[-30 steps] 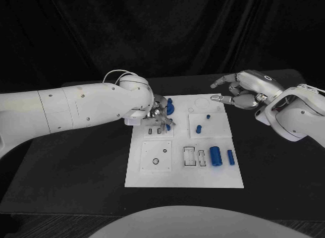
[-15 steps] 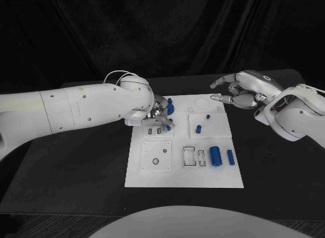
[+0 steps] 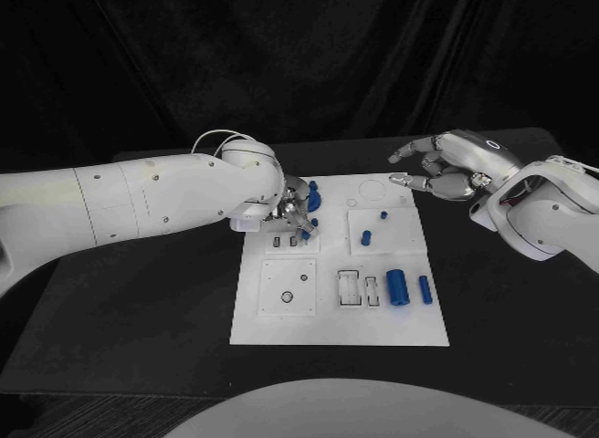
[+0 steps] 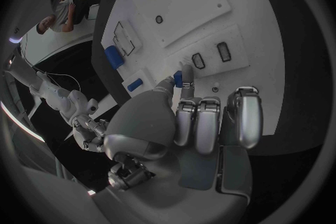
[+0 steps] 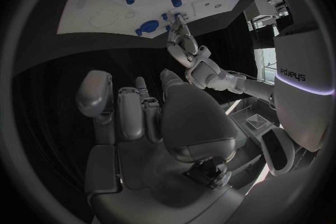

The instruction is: Assemble the parts on the task board

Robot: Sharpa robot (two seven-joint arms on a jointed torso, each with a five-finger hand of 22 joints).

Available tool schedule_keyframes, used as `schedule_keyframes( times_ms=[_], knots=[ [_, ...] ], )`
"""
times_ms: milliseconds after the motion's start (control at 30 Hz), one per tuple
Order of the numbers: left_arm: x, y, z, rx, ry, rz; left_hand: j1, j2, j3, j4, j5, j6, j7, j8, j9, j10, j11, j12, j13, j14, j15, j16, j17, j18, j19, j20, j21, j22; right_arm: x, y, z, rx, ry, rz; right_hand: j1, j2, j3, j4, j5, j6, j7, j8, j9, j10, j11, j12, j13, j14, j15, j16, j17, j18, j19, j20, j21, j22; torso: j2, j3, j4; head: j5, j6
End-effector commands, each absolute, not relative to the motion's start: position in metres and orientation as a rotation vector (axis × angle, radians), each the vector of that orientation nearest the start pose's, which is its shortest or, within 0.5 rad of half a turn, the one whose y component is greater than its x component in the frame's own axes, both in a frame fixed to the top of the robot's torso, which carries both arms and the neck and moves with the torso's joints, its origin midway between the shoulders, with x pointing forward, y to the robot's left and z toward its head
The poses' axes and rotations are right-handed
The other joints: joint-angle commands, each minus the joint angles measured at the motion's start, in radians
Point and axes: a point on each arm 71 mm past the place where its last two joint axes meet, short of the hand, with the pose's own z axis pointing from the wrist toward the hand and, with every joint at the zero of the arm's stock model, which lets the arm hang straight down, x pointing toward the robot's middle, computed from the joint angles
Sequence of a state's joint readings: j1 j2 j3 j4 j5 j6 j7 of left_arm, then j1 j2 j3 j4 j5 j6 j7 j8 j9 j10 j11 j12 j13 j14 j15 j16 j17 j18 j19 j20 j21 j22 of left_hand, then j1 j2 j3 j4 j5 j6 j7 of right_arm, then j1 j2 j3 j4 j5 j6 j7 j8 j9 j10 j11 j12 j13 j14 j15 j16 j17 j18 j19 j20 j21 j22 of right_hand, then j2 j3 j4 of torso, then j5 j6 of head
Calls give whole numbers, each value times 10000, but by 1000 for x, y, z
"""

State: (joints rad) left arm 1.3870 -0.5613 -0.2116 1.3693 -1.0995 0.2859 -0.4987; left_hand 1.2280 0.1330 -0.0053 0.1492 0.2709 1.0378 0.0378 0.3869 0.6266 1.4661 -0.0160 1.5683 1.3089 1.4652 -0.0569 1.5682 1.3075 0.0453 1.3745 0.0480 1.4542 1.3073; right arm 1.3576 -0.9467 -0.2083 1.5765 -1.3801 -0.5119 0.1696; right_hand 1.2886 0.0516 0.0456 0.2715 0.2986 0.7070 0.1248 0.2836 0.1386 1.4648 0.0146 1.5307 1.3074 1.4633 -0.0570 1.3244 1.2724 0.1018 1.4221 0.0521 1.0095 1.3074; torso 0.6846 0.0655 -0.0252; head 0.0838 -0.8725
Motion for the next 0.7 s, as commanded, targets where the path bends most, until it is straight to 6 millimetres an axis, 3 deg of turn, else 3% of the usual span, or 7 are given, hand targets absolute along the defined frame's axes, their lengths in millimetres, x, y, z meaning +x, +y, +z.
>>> schedule_keyframes(
  times_ms=[33, 700],
  knots=[
    [502, 122, -206, 2209, 23966, -3583, 116, -66, 258, -110, 82, -62, -39, -105, 68, 1047, -96, 25, 2619, 1056, -88, 26, 2633, 137, -79, -1, -47, 562, 472, -229, -149, -2681, 14160, 7710, 94, -10, 26, -63, 65, 54, -11, 64, -13, 450, 73, -49, 1675, 526, 63, -61, -22, 5, -2, 38, -60, 1105, -2, 13, 0, 8, -2],
    [499, 139, -207, 1073, 24279, -3910, -105, -340, 1001, -294, 287, -2, -28, -327, 330, 1047, -95, 25, 2619, 1056, -85, 26, 2633, 151, -114, -4, -125, 548, 472, -231, -150, -2656, 14353, 7638, 128, 3, 45, -71, 138, 57, -7, 63, -28, 400, 78, -85, 1600, 503, 69, -140, -115, 28, -38, 42, -194, 1074, 7, -5, 30, 89, -2]
  ],
)
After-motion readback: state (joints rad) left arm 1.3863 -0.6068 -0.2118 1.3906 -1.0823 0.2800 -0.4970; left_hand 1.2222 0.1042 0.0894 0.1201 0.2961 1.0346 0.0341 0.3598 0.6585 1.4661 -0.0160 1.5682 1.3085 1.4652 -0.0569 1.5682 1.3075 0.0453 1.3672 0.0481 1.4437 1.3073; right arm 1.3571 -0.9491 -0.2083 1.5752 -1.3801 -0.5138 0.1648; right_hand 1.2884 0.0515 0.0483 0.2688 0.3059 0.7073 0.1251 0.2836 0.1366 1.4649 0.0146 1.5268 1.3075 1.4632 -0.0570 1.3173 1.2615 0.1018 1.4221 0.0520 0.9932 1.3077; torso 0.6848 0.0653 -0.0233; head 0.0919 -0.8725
